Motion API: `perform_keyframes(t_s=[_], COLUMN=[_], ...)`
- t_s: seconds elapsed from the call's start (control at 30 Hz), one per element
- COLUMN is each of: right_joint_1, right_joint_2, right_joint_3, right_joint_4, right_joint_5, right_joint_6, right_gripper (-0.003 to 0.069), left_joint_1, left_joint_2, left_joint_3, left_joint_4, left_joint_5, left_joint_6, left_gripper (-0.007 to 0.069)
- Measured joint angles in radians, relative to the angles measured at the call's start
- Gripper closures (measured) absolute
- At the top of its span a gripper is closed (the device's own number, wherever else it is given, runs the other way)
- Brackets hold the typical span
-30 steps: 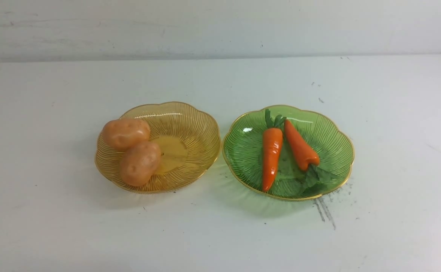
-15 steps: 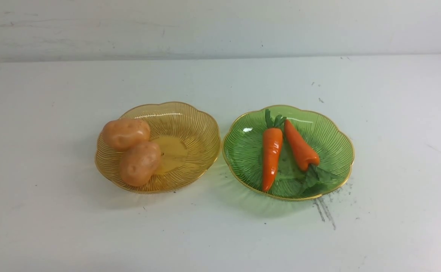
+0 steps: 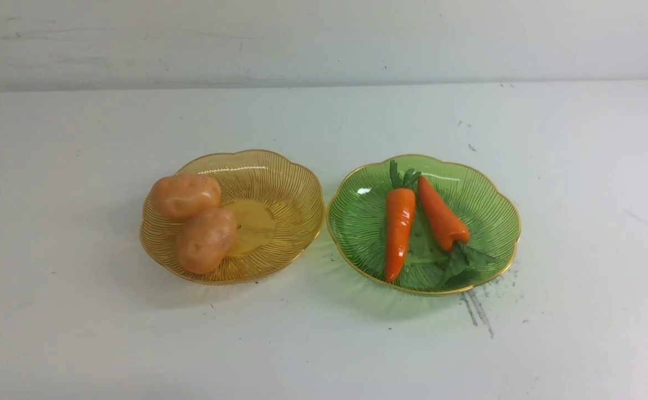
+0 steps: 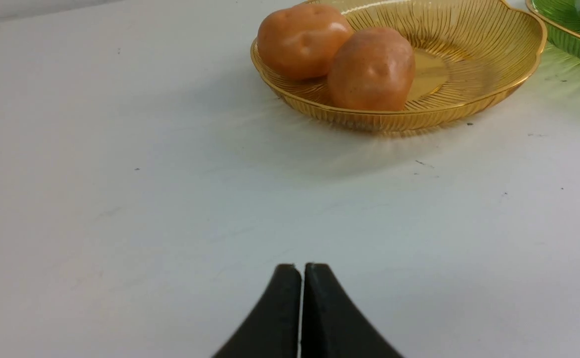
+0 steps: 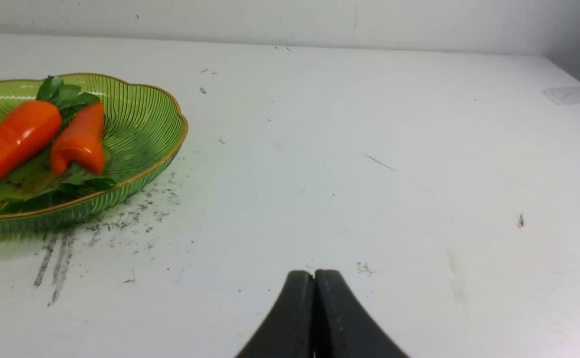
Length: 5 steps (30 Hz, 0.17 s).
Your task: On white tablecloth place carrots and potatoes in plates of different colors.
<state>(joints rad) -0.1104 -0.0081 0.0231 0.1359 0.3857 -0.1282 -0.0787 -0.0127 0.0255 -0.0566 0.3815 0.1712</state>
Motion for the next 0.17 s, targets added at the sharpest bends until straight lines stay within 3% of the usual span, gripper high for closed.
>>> perform_keyframes(t_s=[0.17], right_joint_1=[0.000], right_joint_2=[0.000], right_joint_3=[0.000], right_joint_4=[0.000], right_joint_5=[0.000], right_joint_6=[-0.010], right_gripper=[0.0676], left_joint_1=[0.013], left_joint_2=[0.000], left_joint_3=[0.000], left_joint_4=[0.000], left_joint_5=[0.000], left_joint_6=[0.000], left_gripper=[0.0627])
